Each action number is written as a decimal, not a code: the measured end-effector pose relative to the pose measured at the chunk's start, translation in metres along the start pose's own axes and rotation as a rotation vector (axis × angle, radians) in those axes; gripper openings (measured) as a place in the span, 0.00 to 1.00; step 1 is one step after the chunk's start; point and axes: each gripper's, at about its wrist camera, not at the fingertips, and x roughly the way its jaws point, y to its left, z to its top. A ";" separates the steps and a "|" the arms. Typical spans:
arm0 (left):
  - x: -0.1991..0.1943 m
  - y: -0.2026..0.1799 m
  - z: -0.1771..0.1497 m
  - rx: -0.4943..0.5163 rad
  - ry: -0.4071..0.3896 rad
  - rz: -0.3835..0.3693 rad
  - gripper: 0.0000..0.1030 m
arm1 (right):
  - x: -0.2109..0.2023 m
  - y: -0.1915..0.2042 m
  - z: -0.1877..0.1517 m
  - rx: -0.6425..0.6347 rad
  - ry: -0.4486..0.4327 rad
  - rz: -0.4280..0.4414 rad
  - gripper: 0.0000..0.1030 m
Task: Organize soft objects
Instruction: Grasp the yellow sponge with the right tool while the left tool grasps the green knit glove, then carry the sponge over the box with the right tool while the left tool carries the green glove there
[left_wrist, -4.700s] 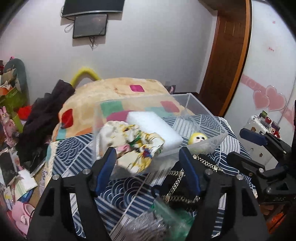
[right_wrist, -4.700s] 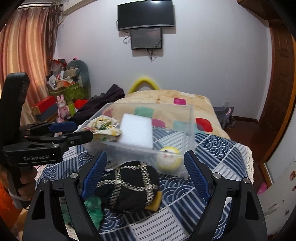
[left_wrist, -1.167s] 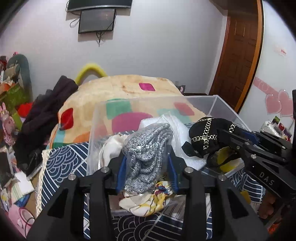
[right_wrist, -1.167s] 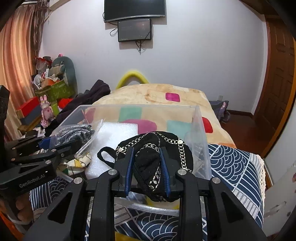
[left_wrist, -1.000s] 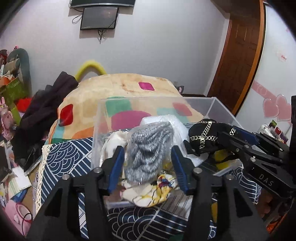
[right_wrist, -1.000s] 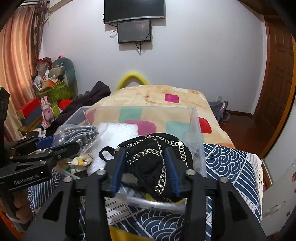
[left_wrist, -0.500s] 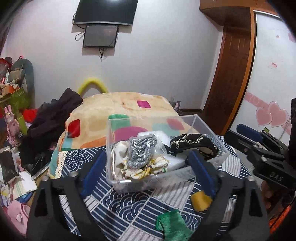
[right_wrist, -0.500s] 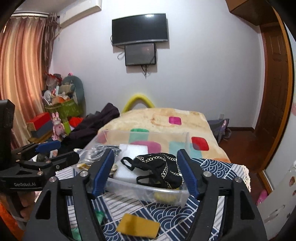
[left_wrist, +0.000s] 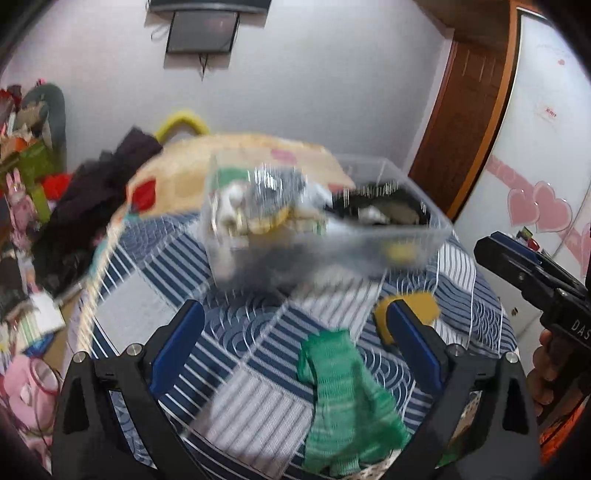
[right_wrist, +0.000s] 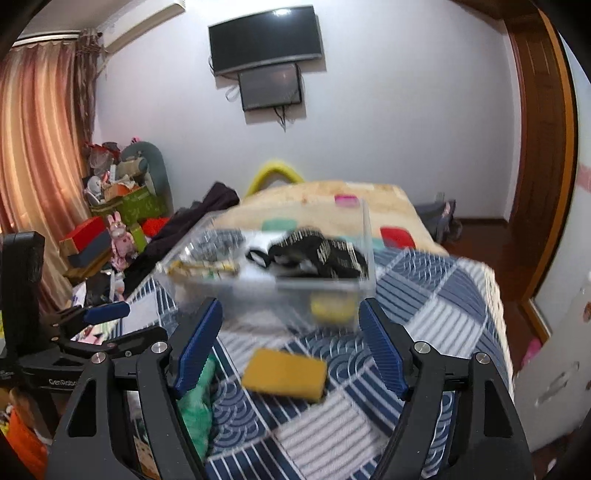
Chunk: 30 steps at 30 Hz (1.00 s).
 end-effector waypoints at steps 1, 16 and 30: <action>0.004 0.000 -0.005 -0.008 0.019 -0.007 0.97 | 0.004 -0.001 -0.004 0.005 0.016 -0.006 0.72; 0.040 -0.017 -0.062 0.030 0.159 -0.057 0.65 | 0.044 0.002 -0.045 0.016 0.199 0.011 0.72; 0.026 -0.036 -0.064 0.113 0.111 -0.071 0.12 | 0.030 0.007 -0.048 -0.062 0.180 0.012 0.55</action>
